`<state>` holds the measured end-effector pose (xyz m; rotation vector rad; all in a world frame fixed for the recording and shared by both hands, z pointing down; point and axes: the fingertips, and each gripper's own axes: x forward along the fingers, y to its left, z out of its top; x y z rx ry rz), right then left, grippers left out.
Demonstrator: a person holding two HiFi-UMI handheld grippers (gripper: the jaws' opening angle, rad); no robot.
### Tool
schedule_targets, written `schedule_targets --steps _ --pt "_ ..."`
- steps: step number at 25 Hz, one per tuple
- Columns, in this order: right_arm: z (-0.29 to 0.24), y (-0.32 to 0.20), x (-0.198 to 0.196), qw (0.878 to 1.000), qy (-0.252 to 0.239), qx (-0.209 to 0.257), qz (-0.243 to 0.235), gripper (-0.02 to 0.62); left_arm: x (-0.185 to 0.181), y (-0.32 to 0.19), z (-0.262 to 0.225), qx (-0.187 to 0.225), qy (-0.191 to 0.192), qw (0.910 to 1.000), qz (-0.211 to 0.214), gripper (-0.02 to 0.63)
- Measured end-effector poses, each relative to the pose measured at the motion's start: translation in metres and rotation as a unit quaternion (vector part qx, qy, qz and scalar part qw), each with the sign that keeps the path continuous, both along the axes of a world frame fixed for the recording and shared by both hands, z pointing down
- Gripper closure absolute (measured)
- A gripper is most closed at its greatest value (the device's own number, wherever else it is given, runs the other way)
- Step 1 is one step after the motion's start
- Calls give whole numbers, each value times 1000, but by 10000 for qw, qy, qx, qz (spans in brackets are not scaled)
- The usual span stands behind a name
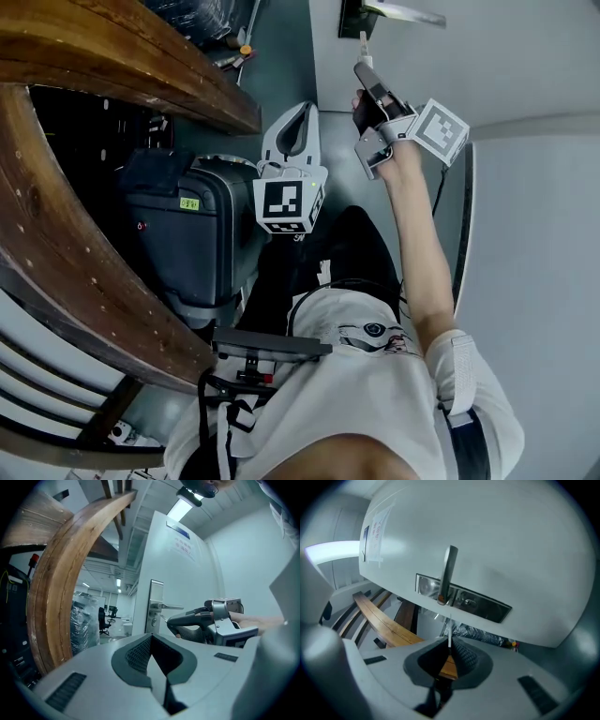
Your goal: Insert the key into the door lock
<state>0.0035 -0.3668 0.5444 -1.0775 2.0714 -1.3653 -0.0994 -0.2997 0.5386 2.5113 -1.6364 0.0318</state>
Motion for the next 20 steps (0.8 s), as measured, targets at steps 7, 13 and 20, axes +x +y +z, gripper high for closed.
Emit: schedule_targets --steps 7,13,20 --pt "12 -33 -1 9972 -664 -333 58 569 -6 -10 10 -42 30 10000 13 604" --pt "20 -50 0 9945 -956 -422 36 569 -10 -16 17 -87 22 10000 -5 604" --pt "22 -63 4 9924 -1141 -452 -2 569 -12 -23 24 -147 38 9999 -26 604"
